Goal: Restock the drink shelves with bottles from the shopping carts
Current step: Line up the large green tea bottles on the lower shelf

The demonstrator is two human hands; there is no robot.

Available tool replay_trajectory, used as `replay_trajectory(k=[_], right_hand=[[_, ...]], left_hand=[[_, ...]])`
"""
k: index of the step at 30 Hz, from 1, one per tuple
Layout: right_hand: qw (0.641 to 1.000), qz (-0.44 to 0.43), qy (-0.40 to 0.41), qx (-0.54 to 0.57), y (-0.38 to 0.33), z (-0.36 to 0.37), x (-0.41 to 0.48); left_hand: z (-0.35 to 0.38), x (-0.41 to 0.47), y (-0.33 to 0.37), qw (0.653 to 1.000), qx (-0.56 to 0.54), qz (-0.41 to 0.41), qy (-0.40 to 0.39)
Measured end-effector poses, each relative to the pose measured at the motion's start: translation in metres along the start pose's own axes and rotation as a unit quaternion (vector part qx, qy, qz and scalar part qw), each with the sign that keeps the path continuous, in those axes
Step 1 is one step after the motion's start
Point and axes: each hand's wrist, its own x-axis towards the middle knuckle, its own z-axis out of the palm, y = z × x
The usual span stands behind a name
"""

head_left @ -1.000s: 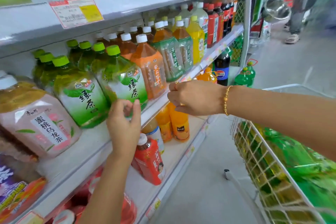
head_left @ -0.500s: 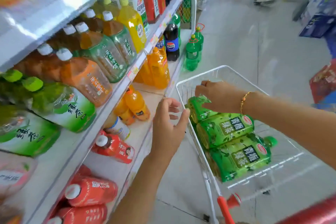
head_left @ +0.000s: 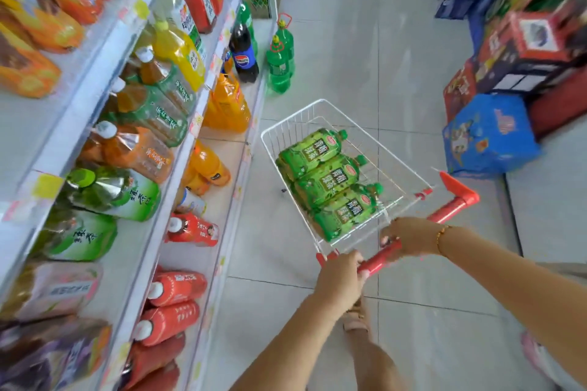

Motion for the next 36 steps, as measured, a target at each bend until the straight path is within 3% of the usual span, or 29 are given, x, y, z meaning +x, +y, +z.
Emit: replay_trajectory(k=[5, 12, 15, 20, 28, 36], right_hand=[[0.989, 0.027, 0.121, -0.077, -0.019, 0.046, -0.01], [0.976, 0.012, 0.205, 0.069, -0.091, 0.09, -0.019], [0.968, 0.026, 0.201, 0.15, -0.111, 0.102, -0.033], [0.981, 0.07, 0.156, 0.093, -0.135, 0.143, -0.074], [0.982, 0.047, 0.172, 0.064, -0.202, 0.219, -0.114], [0.988, 0.017, 0.143, 0.045, -0.265, 0.279, -0.144]], left_hand=[[-0.003, -0.016, -0.002, 1.0, 0.022, 0.009, 0.012], [-0.005, -0.068, -0.057, 0.998, 0.047, -0.009, 0.038], [-0.005, -0.097, -0.088, 0.995, 0.063, -0.039, 0.064], [0.006, -0.154, -0.131, 0.988, 0.051, -0.102, 0.104], [0.065, -0.259, -0.163, 0.979, 0.031, -0.145, 0.142], [0.096, -0.353, -0.191, 0.976, -0.003, -0.172, 0.132]])
